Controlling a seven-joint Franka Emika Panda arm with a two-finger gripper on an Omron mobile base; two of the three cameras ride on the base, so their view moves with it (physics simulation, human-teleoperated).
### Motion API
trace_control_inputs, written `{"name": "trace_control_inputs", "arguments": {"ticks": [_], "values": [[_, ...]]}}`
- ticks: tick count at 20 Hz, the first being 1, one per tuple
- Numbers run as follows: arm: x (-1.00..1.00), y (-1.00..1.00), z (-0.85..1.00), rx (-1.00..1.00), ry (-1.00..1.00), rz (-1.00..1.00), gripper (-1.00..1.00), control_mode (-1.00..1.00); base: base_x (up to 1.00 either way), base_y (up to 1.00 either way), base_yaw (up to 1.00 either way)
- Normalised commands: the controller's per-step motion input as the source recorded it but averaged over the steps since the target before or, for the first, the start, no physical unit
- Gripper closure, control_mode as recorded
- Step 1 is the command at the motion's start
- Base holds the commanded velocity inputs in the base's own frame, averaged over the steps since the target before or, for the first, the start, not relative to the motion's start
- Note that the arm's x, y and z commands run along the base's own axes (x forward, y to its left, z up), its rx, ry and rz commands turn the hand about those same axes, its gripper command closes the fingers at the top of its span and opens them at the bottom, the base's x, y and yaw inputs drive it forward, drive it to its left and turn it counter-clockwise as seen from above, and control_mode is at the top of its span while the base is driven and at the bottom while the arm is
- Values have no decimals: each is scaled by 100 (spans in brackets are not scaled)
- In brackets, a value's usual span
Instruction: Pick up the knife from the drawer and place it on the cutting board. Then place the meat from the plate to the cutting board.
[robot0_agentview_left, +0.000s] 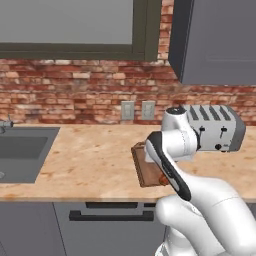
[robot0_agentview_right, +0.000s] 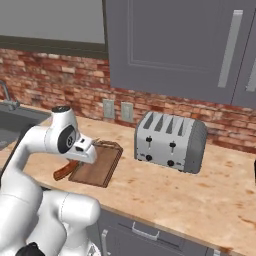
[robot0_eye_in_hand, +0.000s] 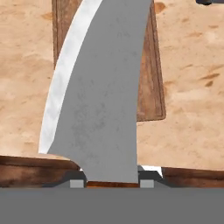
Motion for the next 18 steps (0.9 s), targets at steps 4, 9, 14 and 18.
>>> {"name": "trace_control_inputs", "arguments": {"ticks": [4,9,14,18], "values": [[60,-6,-54,0,-2,12,100,-100,0,0,0],[70,-18,-51,0,3,13,100,-100,0,0,0],[78,-24,-28,0,13,13,100,-100,0,0,0],[69,-22,-31,0,0,14,100,-100,0,0,0]]}}
